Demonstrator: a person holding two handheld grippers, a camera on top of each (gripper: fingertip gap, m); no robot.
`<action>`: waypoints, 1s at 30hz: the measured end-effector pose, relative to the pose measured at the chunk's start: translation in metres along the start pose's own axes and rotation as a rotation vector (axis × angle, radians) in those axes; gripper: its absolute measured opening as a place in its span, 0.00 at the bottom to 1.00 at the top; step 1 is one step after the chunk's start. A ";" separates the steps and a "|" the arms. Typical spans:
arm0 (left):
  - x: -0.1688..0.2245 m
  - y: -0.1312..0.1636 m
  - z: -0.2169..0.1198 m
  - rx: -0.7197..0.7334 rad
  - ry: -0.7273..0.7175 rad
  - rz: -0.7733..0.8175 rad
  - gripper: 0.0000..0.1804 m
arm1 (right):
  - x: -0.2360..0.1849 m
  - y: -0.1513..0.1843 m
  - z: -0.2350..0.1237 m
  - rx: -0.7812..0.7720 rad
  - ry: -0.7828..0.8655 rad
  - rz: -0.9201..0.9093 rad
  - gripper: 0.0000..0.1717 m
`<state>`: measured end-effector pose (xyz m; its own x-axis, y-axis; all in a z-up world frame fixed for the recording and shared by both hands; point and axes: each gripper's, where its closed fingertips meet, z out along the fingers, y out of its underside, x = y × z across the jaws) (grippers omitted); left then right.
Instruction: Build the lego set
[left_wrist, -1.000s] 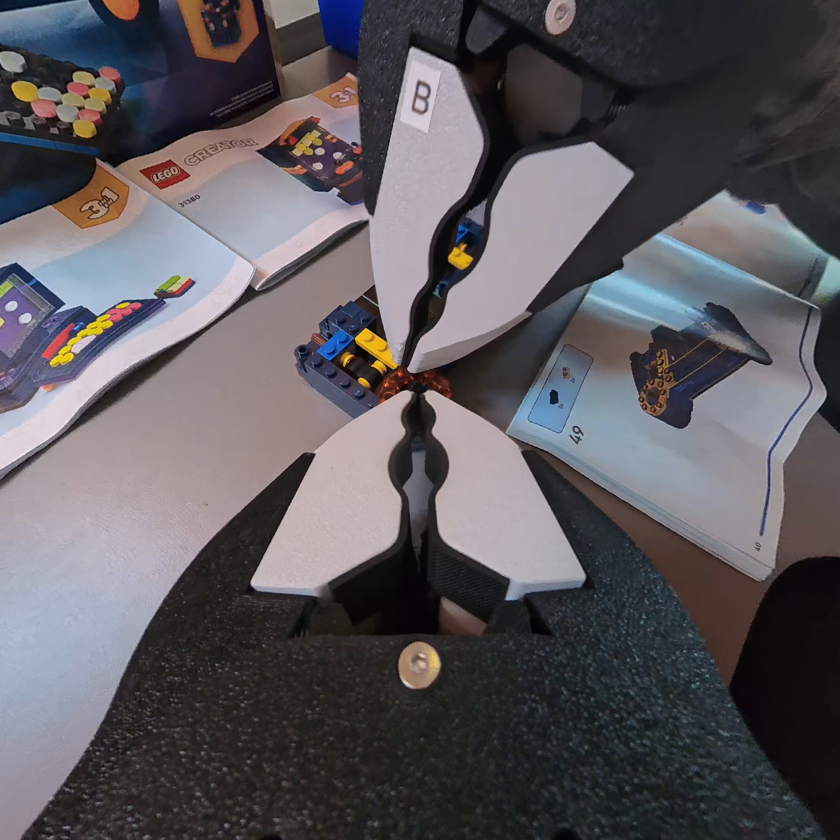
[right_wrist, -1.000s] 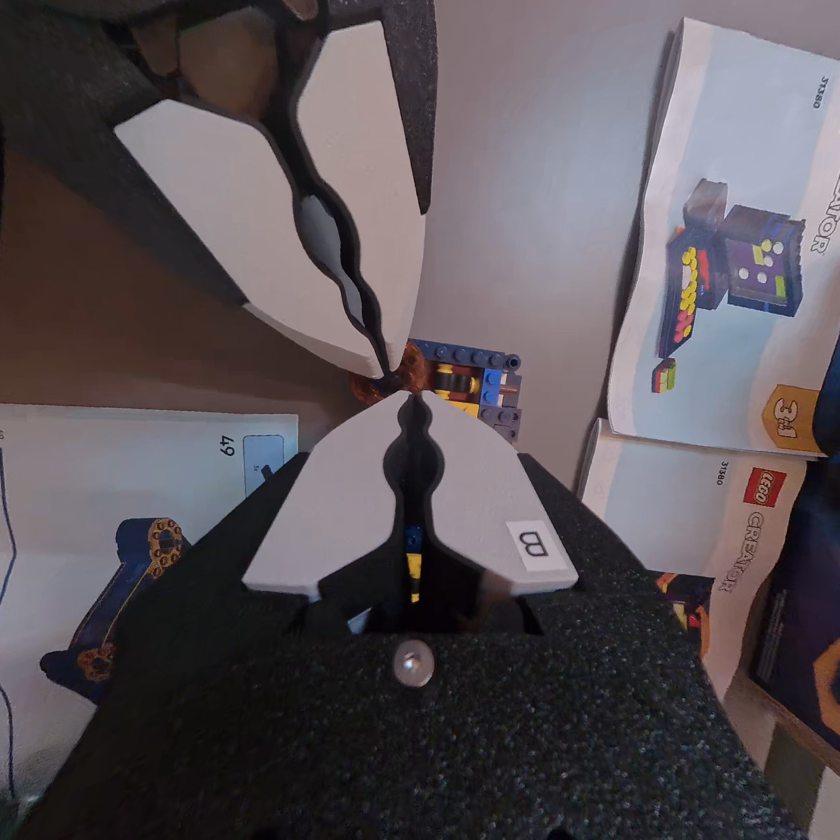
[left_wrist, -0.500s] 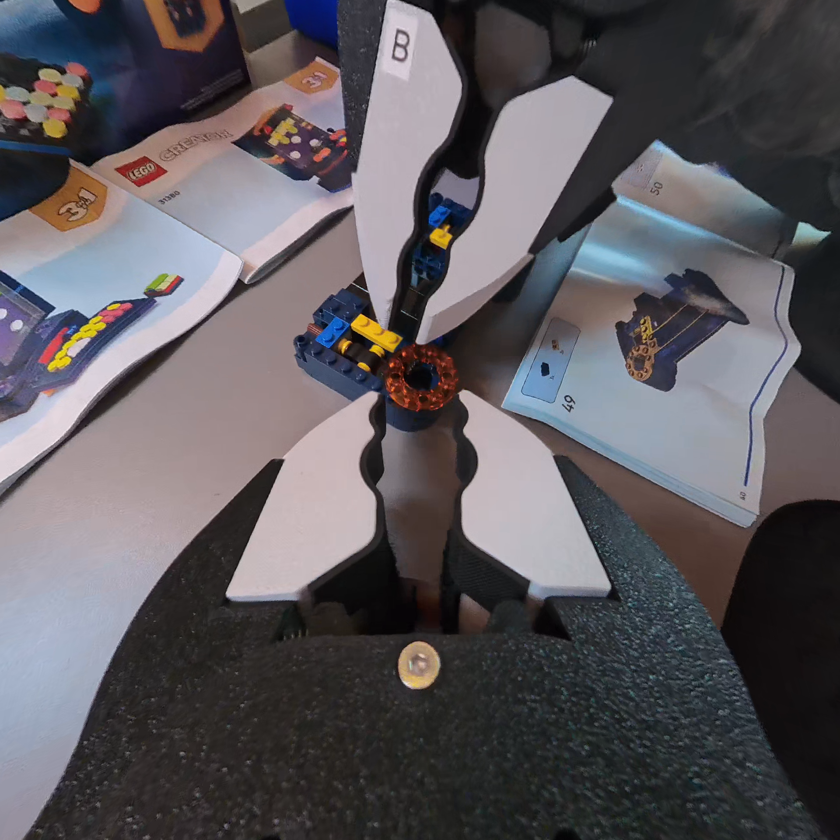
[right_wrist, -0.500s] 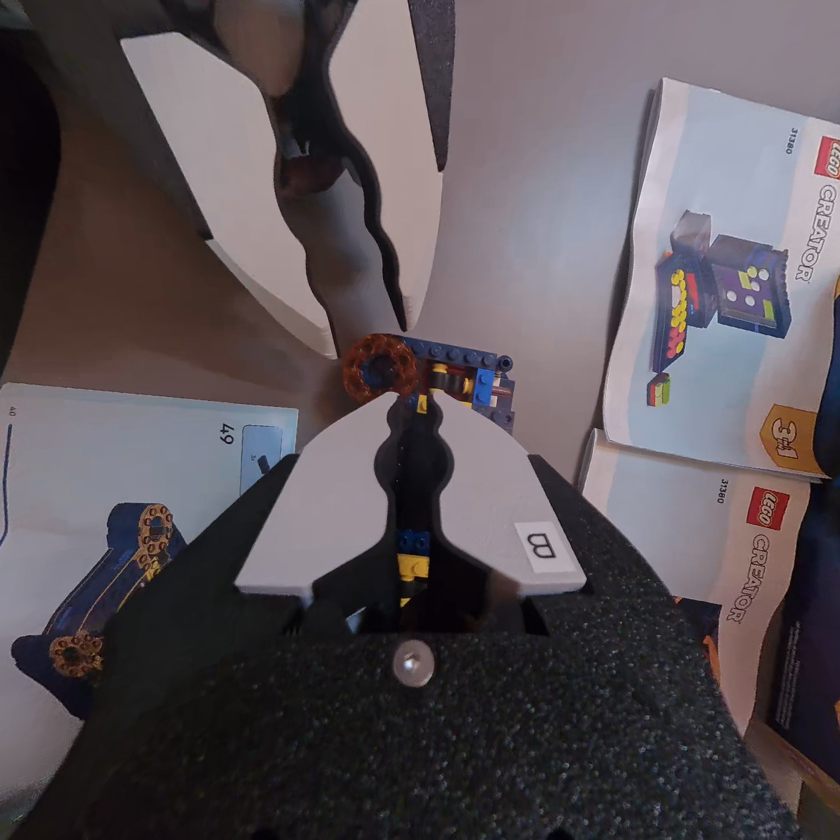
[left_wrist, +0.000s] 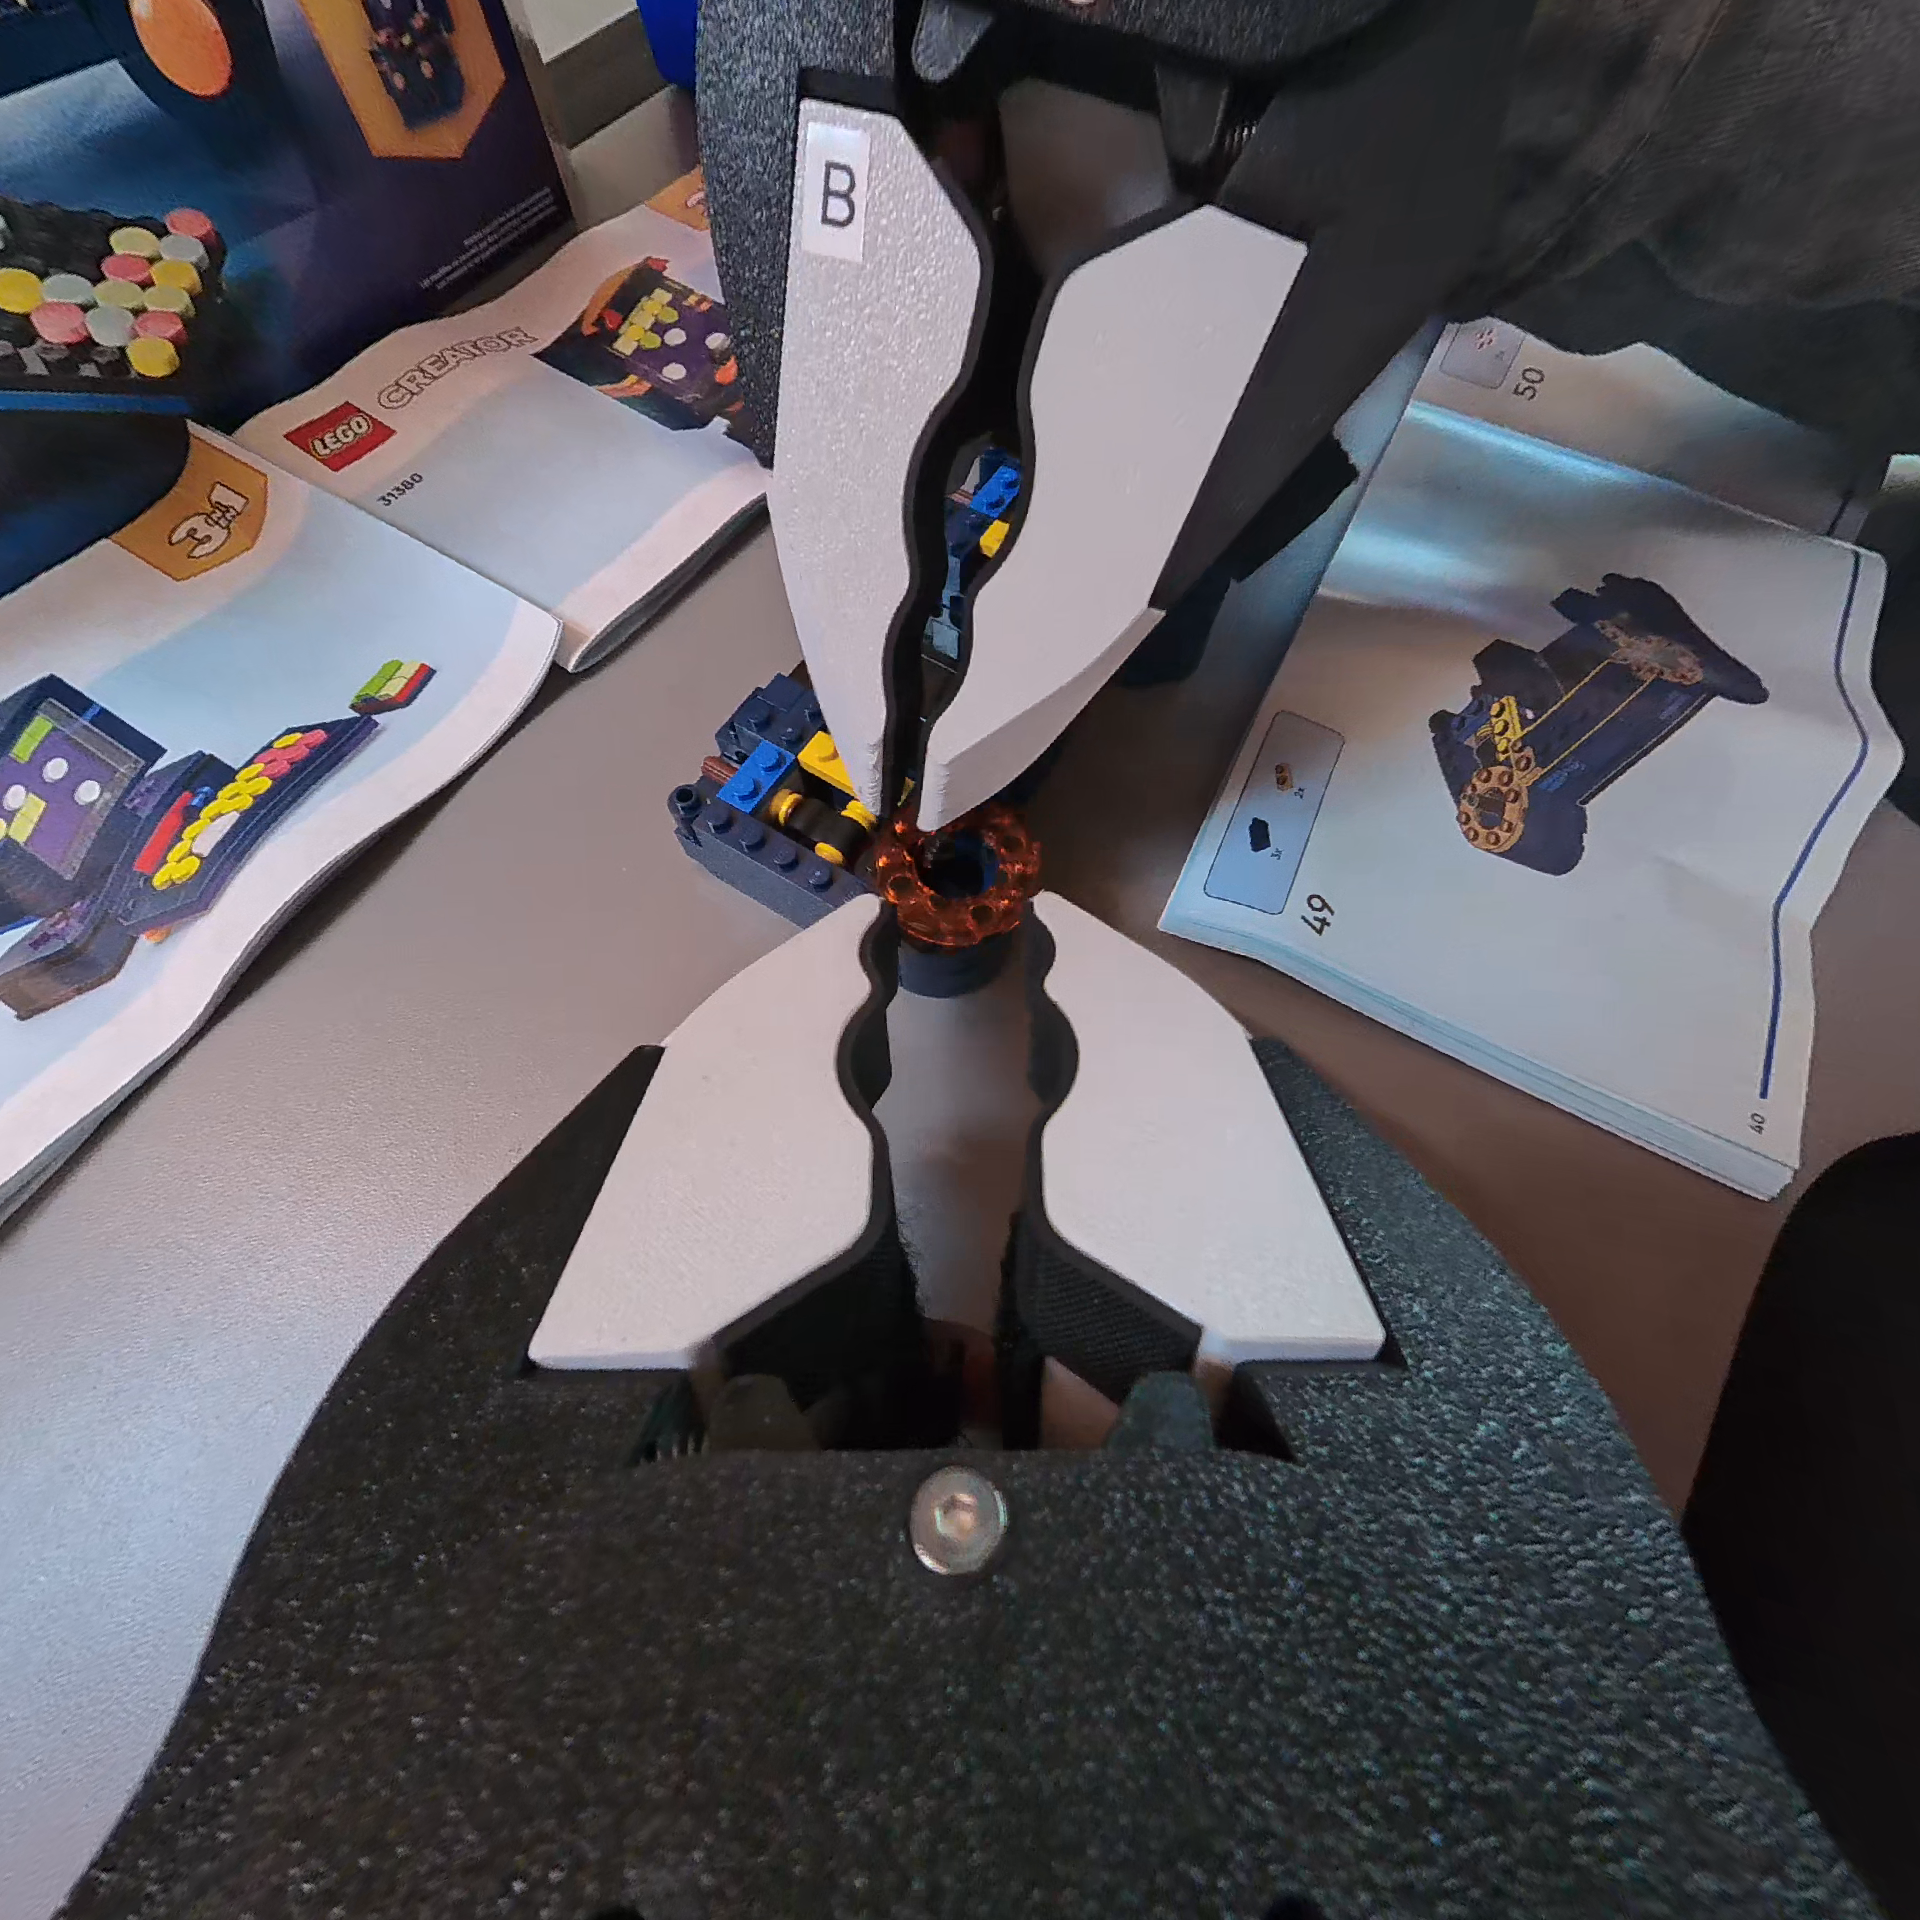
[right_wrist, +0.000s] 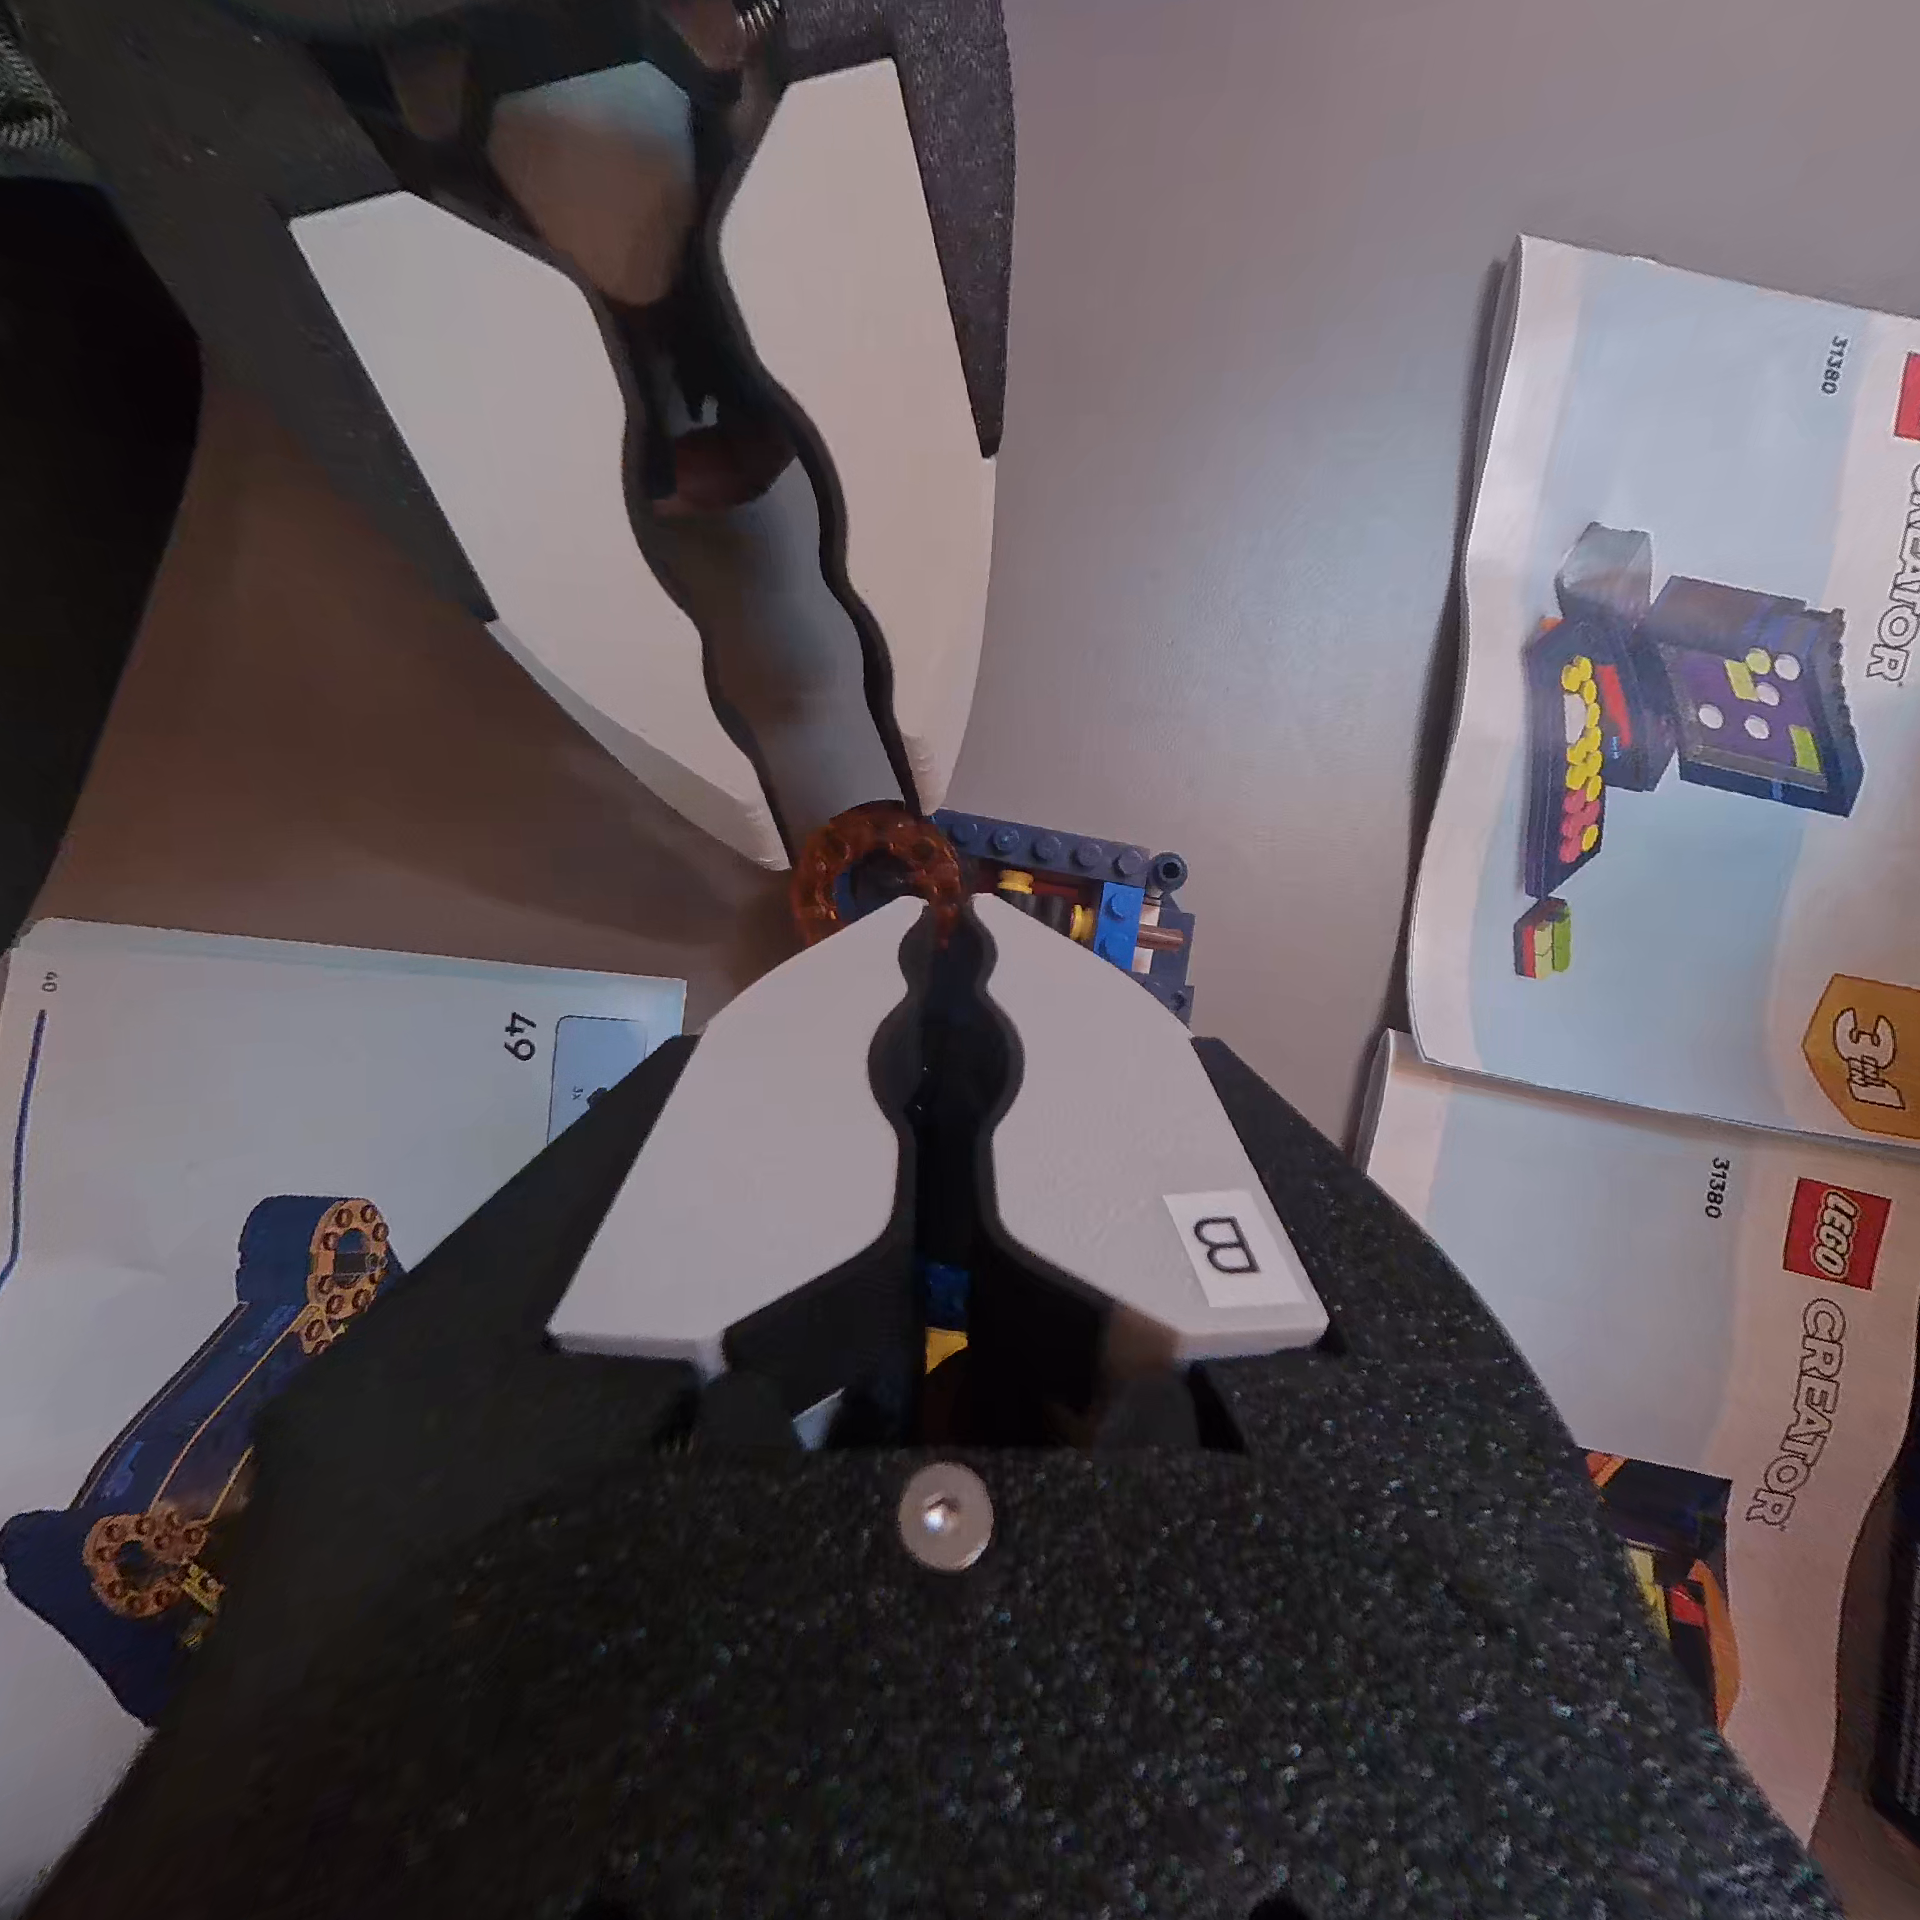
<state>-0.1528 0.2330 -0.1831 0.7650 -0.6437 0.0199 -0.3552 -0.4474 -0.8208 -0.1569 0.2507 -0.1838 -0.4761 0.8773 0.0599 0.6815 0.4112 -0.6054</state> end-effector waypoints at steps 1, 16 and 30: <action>0.000 0.000 0.000 -0.002 -0.004 0.003 0.12 | 0.001 0.000 0.000 0.002 0.004 0.000 0.02; -0.004 -0.006 -0.005 0.034 -0.031 0.008 0.03 | 0.002 -0.003 0.003 0.011 0.016 -0.003 0.02; -0.001 -0.001 -0.001 0.037 0.040 -0.162 0.00 | 0.001 -0.006 0.004 0.026 0.036 -0.078 0.01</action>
<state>-0.1541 0.2331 -0.1816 0.7887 -0.5891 0.1758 -0.2078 -0.5246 -0.8256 -0.1641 0.2481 -0.1834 -0.5070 0.8512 0.1356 0.6278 0.4725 -0.6185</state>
